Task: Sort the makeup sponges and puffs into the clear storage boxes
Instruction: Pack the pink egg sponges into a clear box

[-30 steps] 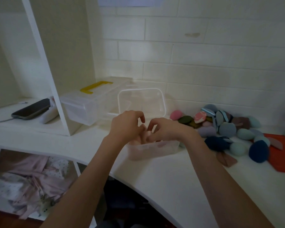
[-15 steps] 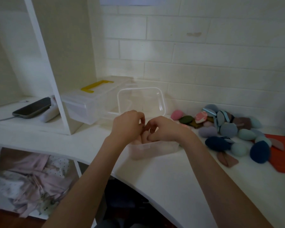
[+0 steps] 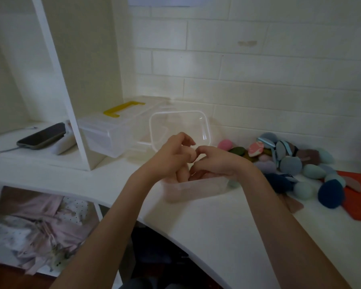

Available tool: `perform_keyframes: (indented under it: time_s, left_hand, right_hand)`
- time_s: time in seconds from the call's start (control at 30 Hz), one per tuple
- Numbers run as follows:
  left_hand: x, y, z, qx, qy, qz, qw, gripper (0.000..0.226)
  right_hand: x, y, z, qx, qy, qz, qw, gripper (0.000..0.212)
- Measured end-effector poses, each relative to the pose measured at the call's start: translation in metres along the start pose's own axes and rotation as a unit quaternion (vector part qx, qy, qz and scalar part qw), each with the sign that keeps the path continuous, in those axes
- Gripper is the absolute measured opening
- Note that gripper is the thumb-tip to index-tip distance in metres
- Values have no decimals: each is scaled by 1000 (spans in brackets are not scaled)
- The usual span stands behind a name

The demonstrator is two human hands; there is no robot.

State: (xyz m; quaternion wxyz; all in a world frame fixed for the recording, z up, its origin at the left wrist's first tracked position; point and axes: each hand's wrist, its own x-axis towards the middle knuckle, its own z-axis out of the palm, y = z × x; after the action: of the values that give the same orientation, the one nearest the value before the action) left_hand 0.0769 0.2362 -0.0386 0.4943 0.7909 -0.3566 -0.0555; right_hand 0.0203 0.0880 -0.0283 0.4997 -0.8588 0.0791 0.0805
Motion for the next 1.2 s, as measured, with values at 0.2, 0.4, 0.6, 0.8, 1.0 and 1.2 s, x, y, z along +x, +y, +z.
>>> perform_keyframes:
  time_s: [0.2, 0.4, 0.6, 0.8, 1.0, 1.2]
  left_hand:
    - [-3, 1, 0, 17, 10, -16, 1000, 48]
    - [0, 3, 5, 85, -10, -23, 996, 52]
    - [-1, 0, 8, 250, 3, -13, 968, 37]
    - [-1, -1, 6, 306, 2, -7, 952, 26]
    - [1, -7, 6, 318, -1, 18, 948, 31]
    - [1, -5, 7, 294, 8, 3, 956, 20]
  right_hand:
    - [-5, -6, -2, 84, -31, 4, 996, 39]
    - [-3, -2, 0, 103, -4, -3, 995, 44]
    - [-6, -6, -13, 37, 27, -41, 998, 26]
    - [-20, -8, -24, 123, -80, -54, 988, 24]
    - [-16, -11, -18, -69, -63, -68, 993, 17]
    - [-17, -9, -20, -93, -73, -51, 992, 23]
